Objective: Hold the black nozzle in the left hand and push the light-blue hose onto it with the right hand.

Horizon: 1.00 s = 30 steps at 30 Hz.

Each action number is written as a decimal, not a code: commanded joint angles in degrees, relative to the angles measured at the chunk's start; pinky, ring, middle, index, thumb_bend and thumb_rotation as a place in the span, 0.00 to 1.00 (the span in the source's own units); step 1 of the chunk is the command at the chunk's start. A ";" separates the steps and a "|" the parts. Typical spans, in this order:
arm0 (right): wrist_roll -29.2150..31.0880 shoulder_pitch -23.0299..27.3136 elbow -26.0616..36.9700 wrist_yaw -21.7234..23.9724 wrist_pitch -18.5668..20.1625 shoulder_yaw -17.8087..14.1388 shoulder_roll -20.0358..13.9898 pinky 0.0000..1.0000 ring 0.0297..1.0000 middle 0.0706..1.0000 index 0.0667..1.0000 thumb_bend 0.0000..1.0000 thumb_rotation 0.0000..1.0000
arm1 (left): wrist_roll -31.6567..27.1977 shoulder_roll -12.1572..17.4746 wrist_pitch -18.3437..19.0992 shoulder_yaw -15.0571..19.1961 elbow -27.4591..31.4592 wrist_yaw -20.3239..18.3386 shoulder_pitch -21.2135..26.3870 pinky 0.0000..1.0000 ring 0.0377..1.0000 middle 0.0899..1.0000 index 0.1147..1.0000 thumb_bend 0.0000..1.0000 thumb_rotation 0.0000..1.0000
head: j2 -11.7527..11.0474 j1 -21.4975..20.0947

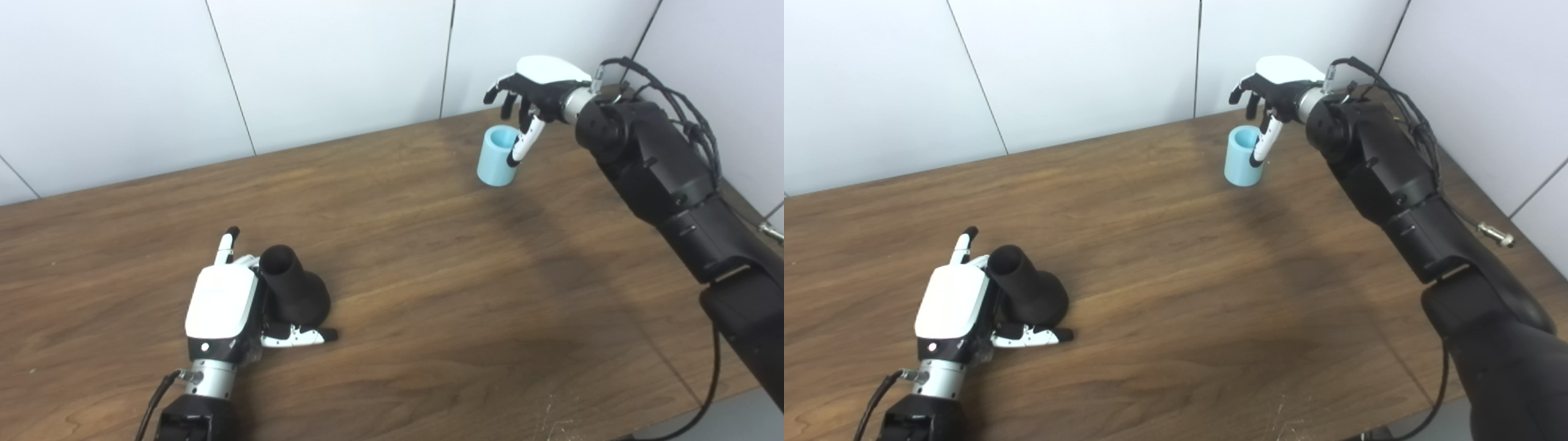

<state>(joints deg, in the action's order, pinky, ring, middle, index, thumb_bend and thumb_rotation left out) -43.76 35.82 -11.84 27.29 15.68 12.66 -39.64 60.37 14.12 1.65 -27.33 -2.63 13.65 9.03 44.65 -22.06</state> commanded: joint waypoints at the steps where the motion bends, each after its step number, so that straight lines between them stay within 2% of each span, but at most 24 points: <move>1: -0.47 2.71 -0.21 -1.34 0.11 -0.14 -0.99 0.62 0.72 0.75 0.75 0.97 0.05 | 0.06 1.72 0.49 -1.41 -6.48 -0.60 -7.46 0.98 0.55 0.40 0.44 0.52 0.00 | 0.05 -0.03; 3: -0.78 2.68 -0.39 -1.55 -0.26 0.34 -1.07 0.54 0.67 0.70 0.74 0.97 0.06 | 0.02 1.75 0.49 -1.42 -6.37 -0.80 -7.47 0.99 0.55 0.40 0.44 0.52 0.00 | 0.05 -0.03; 5: -1.01 2.57 -0.90 -2.36 -0.68 0.64 -1.01 0.54 0.68 0.71 0.74 0.98 0.06 | -0.15 1.77 0.17 -1.39 -6.42 -0.44 -7.49 0.99 0.55 0.39 0.44 0.52 0.00 | 0.05 -0.03; 7: -1.39 2.50 -1.44 -3.21 -0.85 1.04 -0.89 0.59 0.71 0.74 0.74 0.98 0.06 | -0.24 1.79 -0.02 -1.38 -6.41 -0.29 -7.51 0.99 0.54 0.39 0.43 0.52 0.00 | 0.05 -0.03; 10: -1.27 2.56 -1.65 -3.27 -0.53 1.37 -0.79 0.55 0.68 0.74 0.75 0.95 0.05 | -0.34 1.70 0.04 -1.31 -6.27 -0.45 -7.57 0.99 0.55 0.39 0.43 0.52 0.00 | 0.22 -0.09; 13: -0.70 2.57 -1.80 -3.41 -0.75 1.27 -0.66 0.57 0.71 0.76 0.76 0.94 0.03 | -0.37 1.66 0.11 -1.30 -6.21 -0.62 -7.55 0.99 0.56 0.39 0.44 0.52 0.00 | 0.24 -0.06; 16: -0.32 2.51 -1.82 -3.51 -0.94 1.16 -0.57 0.65 0.77 0.79 0.75 0.94 0.01 | -0.04 1.68 0.41 -1.38 -6.15 -0.81 -7.49 0.98 0.55 0.39 0.44 0.52 0.00 | 0.24 -0.06; 20: -0.05 2.29 -1.29 -3.51 -1.06 1.00 -0.51 0.67 0.76 0.78 0.75 0.93 0.01 | -0.05 1.68 0.64 -1.39 -5.85 -1.32 -7.52 1.00 0.55 0.38 0.44 0.52 0.00 | 0.24 -0.06; 25: 0.25 2.05 -0.55 -3.27 -1.33 1.02 -0.41 0.73 0.79 0.79 0.74 0.93 0.02 | 0.13 1.69 0.64 -1.48 -5.89 -1.22 -7.46 0.99 0.54 0.38 0.44 0.52 0.00 | 0.24 -0.06; 30: 0.31 1.90 -0.29 -3.51 -1.65 1.21 -0.37 0.72 0.78 0.78 0.73 0.95 0.05 | -0.12 1.58 0.43 -1.40 -6.01 -0.92 -7.47 0.99 0.54 0.38 0.44 0.52 0.00 | 0.42 -0.16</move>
<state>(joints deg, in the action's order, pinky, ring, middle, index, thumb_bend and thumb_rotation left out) -43.39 35.77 -14.18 25.47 15.03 14.72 -38.53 60.37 14.13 1.61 -27.32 -2.50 13.54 9.00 45.00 -22.15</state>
